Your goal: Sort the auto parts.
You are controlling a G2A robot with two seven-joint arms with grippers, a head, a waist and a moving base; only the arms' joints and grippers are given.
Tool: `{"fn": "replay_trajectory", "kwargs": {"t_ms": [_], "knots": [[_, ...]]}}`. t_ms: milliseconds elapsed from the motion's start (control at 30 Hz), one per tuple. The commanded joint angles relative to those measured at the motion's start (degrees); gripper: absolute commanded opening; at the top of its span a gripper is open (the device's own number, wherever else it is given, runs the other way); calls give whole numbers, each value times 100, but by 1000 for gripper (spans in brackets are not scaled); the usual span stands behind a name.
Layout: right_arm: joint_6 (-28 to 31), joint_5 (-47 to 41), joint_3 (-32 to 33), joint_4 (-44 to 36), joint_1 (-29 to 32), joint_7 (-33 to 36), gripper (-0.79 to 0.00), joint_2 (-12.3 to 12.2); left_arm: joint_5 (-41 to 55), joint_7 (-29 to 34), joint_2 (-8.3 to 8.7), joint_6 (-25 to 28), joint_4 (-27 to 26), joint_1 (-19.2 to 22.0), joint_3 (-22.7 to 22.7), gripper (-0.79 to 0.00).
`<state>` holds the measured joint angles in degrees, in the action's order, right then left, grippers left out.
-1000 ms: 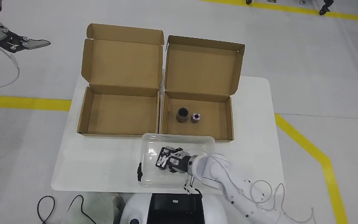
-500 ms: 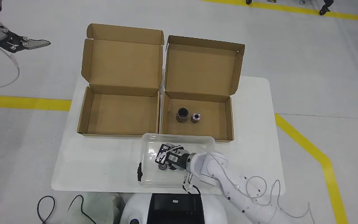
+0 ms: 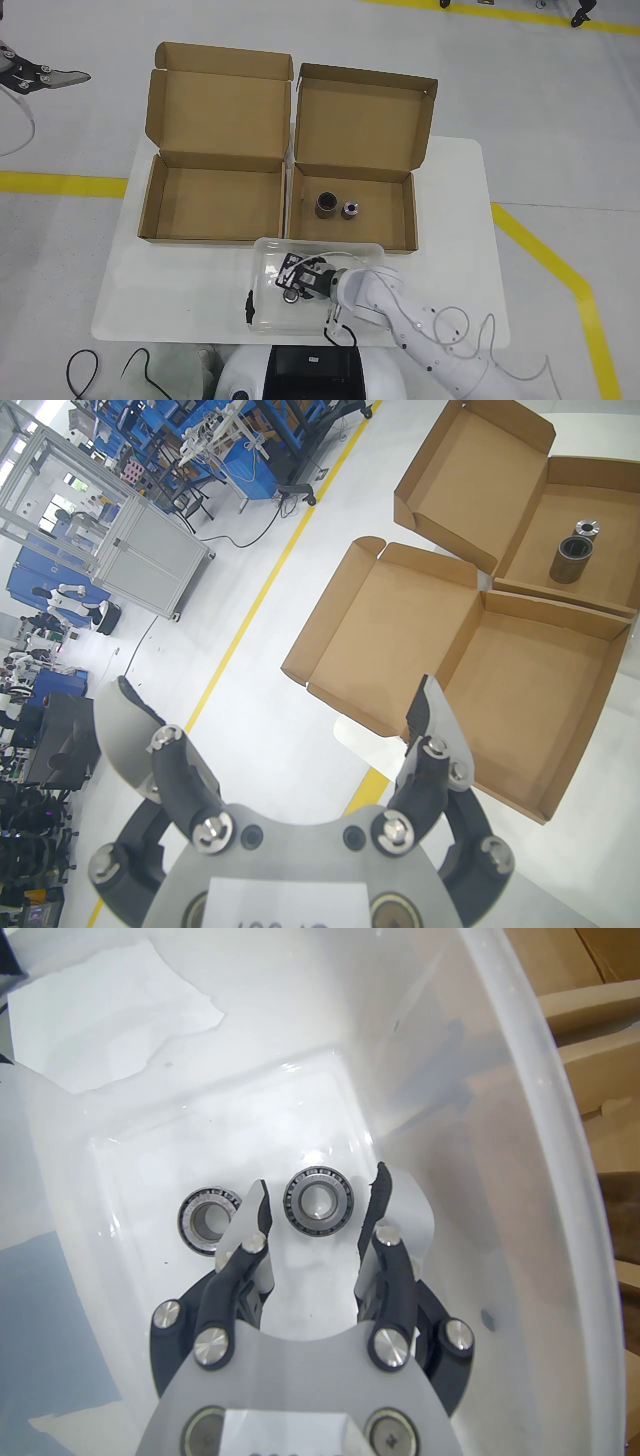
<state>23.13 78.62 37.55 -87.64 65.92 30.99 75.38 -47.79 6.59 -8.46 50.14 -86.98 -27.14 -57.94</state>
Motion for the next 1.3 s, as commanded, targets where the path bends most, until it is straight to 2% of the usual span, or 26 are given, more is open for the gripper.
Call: {"fn": "replay_trajectory", "kwargs": {"t_ms": [0, 67, 167, 433, 667, 933, 1267], "knots": [[22, 24, -22, 17, -20, -11, -428, 12, 0, 0, 0, 0, 0, 0, 0, 0], [30, 118, -57, 28, -49, -30, -434, 24, 0, 0, 0, 0, 0, 0, 0, 0], [8, 164, -90, 45, -66, 3, -573, 46, 0, 0, 0, 0, 0, 0, 0, 0], [-41, 212, -112, 79, -90, 58, -785, 88, 0, 0, 0, 0, 0, 0, 0, 0], [-75, 280, -10, 3, 14, -131, -785, 68, 0, 0, 0, 0, 0, 0, 0, 0], [63, 85, 290, -130, 278, -680, -785, -17, 0, 0, 0, 0, 0, 0, 0, 0], [931, -332, 698, -387, 579, -1960, -785, -162, 0, 0, 0, 0, 0, 0, 0, 0]]}}
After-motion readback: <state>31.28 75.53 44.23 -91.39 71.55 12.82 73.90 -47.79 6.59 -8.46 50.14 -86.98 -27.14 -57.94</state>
